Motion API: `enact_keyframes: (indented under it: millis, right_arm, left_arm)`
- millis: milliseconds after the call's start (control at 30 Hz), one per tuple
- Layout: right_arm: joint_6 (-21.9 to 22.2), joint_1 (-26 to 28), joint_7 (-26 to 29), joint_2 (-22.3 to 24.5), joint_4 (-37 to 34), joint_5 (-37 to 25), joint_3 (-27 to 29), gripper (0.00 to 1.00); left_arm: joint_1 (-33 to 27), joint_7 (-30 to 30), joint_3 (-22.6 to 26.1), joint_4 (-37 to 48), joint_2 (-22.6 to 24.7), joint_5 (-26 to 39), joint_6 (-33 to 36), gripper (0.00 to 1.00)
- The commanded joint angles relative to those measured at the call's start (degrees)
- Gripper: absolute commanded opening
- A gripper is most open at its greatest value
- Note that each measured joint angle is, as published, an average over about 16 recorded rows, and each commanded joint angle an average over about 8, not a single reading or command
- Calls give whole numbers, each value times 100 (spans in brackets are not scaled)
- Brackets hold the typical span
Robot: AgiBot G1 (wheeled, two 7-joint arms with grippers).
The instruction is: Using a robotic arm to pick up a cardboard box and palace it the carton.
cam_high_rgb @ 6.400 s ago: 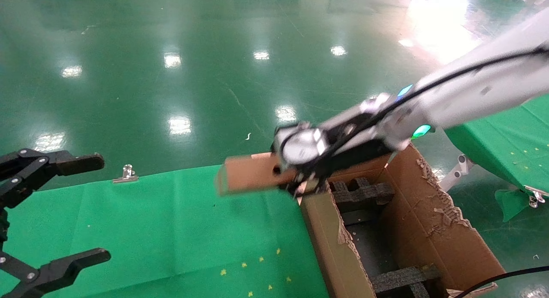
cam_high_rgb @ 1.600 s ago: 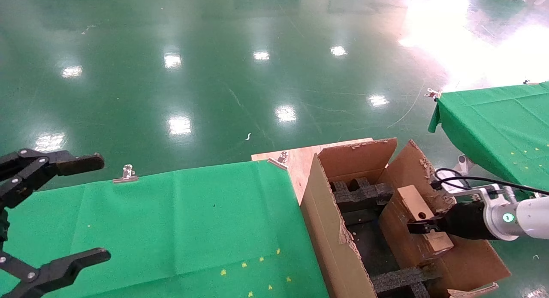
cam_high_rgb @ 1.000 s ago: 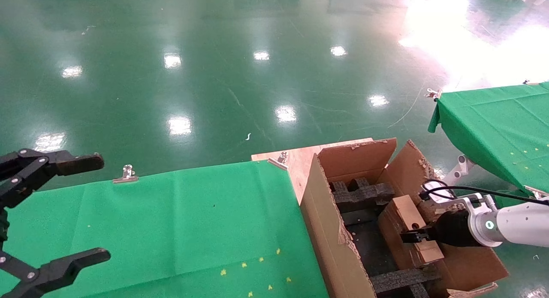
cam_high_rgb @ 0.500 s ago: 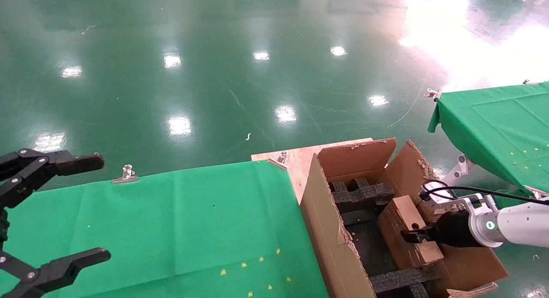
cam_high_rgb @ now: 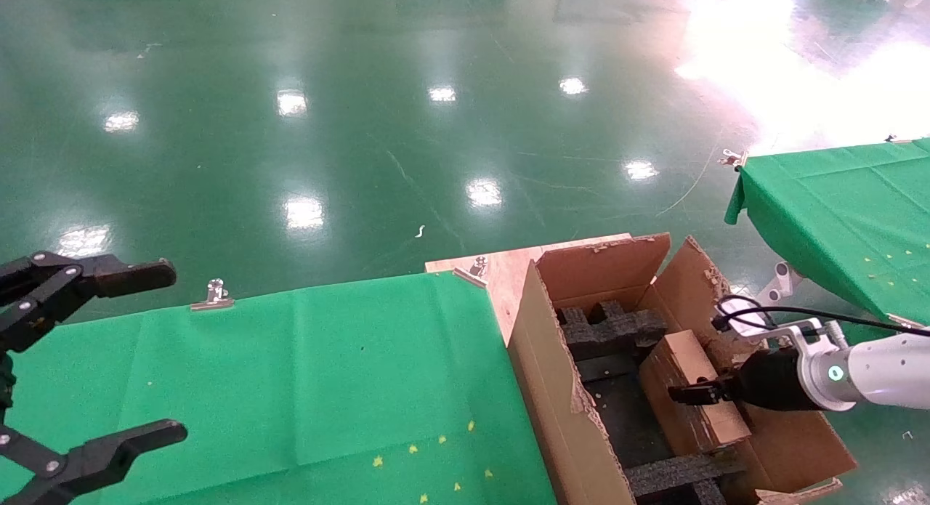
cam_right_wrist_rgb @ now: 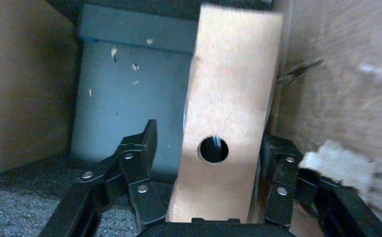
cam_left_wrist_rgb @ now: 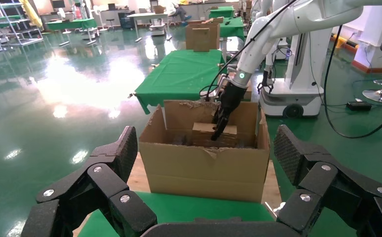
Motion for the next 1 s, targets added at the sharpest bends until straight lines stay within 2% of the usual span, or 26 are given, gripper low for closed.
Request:
enact_keyframes:
  millis: [33,267,533,733,1000]
  right_arm:
    - [-2,25,17,35,56,-13,2,100]
    - [104,307,109,231,469,-128,85,100]
    - [106,938,261,412,1237,-313,277,100]
    - [-157,1343,216,483,1915,-186,460,100]
    - [-619,1545,-287,487,2539,339,682,100]
  left_arm:
    - [0,0,0,0,0,0,0,100]
    - [0,0,1,0,0,-1,0,100]
    - [0,1,2,0,-1,-1,-1,100]
    - [-1,1,2,0,-1,-1,-1,100]
    - [0,1,2,1,-2,-3,-2,100]
